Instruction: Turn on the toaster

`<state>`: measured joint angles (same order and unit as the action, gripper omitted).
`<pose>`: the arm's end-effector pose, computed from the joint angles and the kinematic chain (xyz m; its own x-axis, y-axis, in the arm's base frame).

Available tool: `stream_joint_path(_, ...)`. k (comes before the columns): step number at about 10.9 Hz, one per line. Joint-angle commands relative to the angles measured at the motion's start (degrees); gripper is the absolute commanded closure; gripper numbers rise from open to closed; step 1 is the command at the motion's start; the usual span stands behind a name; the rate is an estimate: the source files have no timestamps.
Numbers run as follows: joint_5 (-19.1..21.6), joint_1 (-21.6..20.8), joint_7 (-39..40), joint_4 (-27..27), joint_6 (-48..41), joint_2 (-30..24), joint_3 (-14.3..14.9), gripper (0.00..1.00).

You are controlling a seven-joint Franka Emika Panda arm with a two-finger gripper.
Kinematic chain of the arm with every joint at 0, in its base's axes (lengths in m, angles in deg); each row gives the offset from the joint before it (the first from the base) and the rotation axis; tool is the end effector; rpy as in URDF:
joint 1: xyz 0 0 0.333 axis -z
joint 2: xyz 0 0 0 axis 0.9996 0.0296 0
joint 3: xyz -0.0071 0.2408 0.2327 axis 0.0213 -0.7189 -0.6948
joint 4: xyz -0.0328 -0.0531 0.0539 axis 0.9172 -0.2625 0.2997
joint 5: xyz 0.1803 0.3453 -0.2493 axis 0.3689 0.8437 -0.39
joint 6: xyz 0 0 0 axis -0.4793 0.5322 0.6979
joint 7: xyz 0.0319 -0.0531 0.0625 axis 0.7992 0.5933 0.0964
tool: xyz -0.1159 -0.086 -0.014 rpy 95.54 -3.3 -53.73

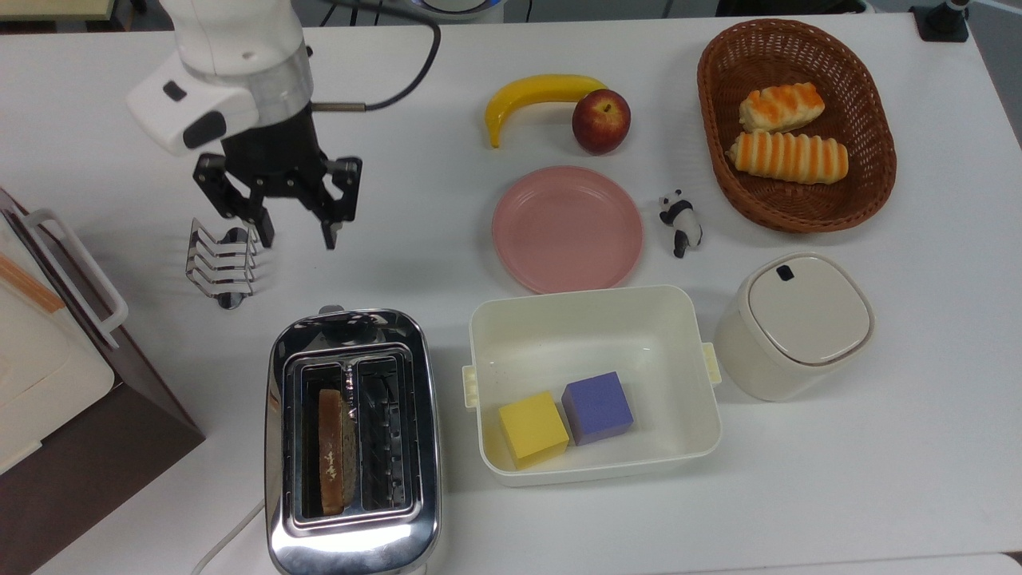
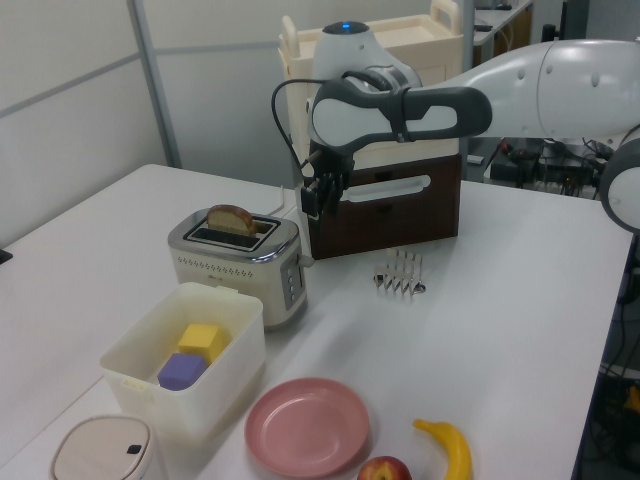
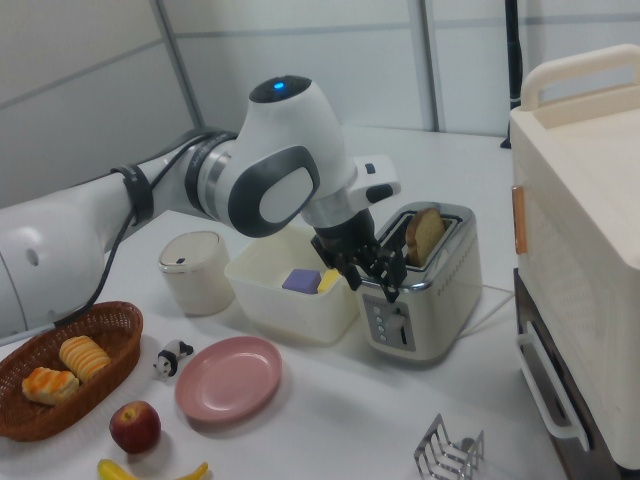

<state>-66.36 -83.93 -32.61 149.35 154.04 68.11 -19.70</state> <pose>0.7743 -0.1134 0.4884 0.9758 0.0085 0.2184 0.0006 -0.9993 0.0363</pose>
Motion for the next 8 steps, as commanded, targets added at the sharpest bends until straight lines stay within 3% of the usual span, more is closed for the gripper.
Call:
stream_joint_path(1,0.3,-0.7,-0.7,1.9,-4.4,-3.3,0.0,0.01)
stream_joint_path(8,0.4,-0.7,-0.6,2.0,-4.7,-3.4,0.2,0.00)
